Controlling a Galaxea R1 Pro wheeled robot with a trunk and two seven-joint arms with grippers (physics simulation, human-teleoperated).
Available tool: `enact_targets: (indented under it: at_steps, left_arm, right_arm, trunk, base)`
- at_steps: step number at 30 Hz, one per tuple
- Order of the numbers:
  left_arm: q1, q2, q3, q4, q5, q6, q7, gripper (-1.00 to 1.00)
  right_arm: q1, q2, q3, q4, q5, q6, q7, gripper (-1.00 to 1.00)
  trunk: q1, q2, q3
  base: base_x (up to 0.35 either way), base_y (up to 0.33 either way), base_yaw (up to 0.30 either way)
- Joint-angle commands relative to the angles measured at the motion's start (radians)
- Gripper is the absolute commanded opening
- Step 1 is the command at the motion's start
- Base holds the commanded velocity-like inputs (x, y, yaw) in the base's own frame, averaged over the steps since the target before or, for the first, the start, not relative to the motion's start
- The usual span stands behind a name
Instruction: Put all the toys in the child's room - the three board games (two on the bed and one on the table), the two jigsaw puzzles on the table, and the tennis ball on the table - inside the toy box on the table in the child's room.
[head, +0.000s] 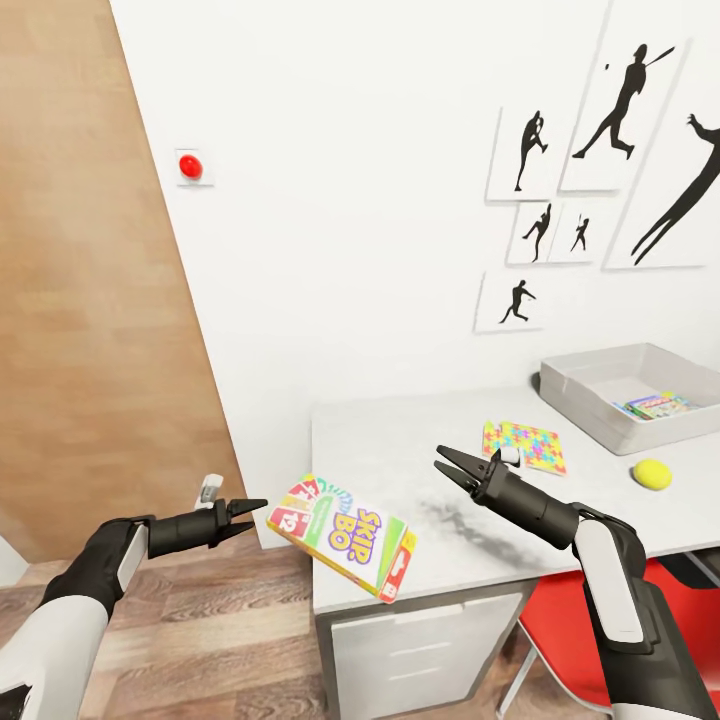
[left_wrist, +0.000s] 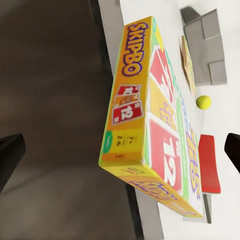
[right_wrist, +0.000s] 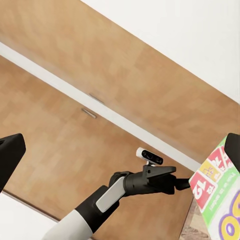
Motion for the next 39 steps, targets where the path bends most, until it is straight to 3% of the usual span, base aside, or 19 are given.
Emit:
enact_targets:
  at_steps: [1,39]
  left_arm:
    - [-0.001,0.000,0.003,0.000,-0.002,0.009,-0.004,1.00]
    - [-0.001,0.000,0.003,0.000,-0.003,0.007,-0.003,1.00]
  right_arm:
    - [-0.001,0.000,-0.001,0.000,0.004,0.004,0.006,1.00]
    - [-0.001,0.000,-0.001,0.000,0.004,0.004,0.006,1.00]
  trunk:
    - [0.000,-0.001,-0.001]
    - [0.000,-0.001,-0.001]
  base:
    - [0.000,0.000,0.000]
    - [-0.008,-0.040,0.000]
